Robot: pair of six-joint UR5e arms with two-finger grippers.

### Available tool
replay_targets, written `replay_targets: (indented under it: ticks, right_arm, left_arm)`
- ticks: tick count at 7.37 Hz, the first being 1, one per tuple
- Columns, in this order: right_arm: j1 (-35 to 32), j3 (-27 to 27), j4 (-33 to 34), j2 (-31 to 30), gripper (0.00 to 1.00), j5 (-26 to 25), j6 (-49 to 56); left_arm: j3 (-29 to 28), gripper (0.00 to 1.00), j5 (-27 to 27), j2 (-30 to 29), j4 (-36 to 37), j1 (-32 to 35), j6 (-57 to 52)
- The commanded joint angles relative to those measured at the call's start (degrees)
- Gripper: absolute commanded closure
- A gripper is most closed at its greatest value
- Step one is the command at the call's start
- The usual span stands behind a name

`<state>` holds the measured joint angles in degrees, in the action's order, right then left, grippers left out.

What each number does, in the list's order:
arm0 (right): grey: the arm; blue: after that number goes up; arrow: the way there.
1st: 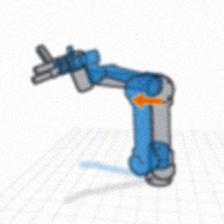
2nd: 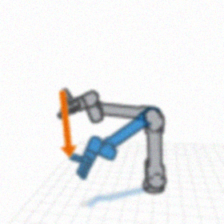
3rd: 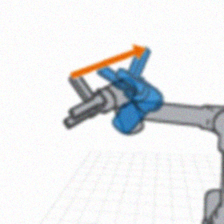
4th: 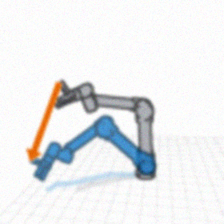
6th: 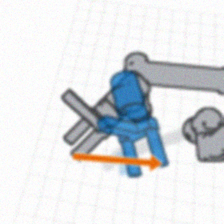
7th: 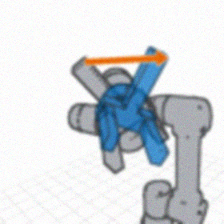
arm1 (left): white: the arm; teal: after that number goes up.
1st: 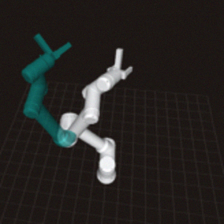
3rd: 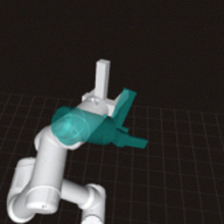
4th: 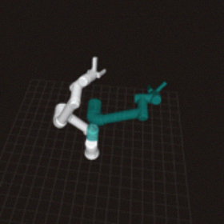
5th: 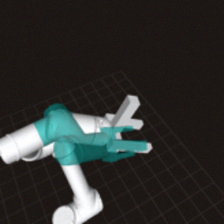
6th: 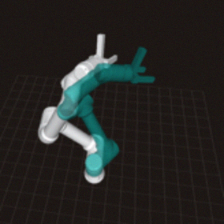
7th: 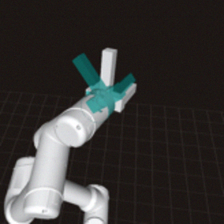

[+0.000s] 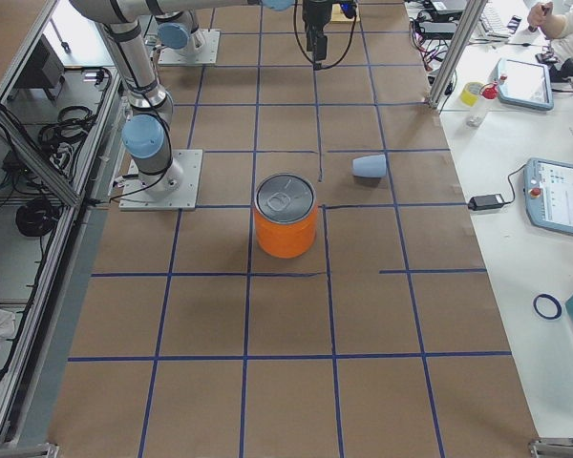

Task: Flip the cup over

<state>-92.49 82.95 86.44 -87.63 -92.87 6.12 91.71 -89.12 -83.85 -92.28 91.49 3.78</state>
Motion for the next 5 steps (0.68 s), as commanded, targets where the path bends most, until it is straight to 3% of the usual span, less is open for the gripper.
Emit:
replay_targets:
  ticks: [1, 3, 5]
  right_arm:
    - [2.21, 0.54, 1.26, 1.05, 0.0, -0.56, -0.85]
    - [7.22, 0.98, 6.51, 4.73, 0.0, 0.23, 0.46]
    - [7.94, 0.98, 10.9, 9.2, 0.0, -0.2, 0.29]
  left_arm:
    - [-0.04, 0.0, 0.0, 0.0, 0.0, 0.0, 0.0]
    - [-0.04, 0.0, 0.0, 0.0, -0.09, 0.0, 0.0]
    - [0.05, 0.0, 0.0, 0.0, -0.09, 0.0, 0.0]
